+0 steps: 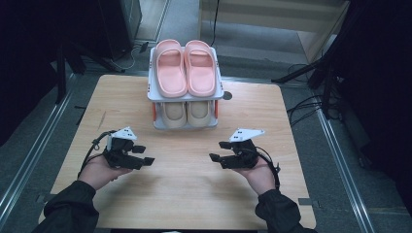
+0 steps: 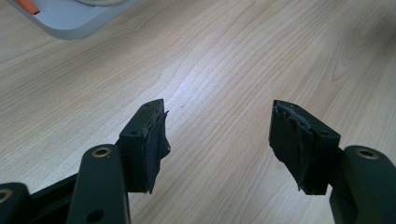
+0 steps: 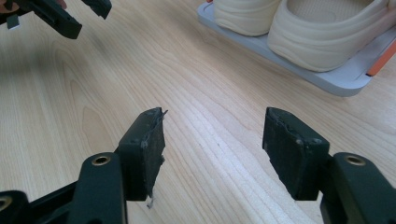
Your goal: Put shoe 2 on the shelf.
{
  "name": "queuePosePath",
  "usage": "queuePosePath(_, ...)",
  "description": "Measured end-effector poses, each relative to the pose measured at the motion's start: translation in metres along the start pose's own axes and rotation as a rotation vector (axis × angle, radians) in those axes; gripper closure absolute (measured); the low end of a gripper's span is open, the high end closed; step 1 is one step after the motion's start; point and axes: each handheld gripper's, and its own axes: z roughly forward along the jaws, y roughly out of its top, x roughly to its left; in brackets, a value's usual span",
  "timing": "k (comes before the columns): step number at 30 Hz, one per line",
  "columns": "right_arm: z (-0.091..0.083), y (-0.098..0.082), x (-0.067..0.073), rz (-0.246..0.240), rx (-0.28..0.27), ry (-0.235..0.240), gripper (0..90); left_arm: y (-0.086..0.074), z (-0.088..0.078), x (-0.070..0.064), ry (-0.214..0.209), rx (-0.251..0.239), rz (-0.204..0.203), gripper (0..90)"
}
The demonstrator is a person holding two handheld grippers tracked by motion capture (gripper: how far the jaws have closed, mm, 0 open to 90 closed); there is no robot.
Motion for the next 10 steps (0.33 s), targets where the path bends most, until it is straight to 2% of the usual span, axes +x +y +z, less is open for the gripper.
queuePosePath(10,0.0036,0.0002,0.0024,-0.023,0.016,0.007,38.8,-0.0005,-0.0006,0.001,-0.001,0.001,0.0,36.3)
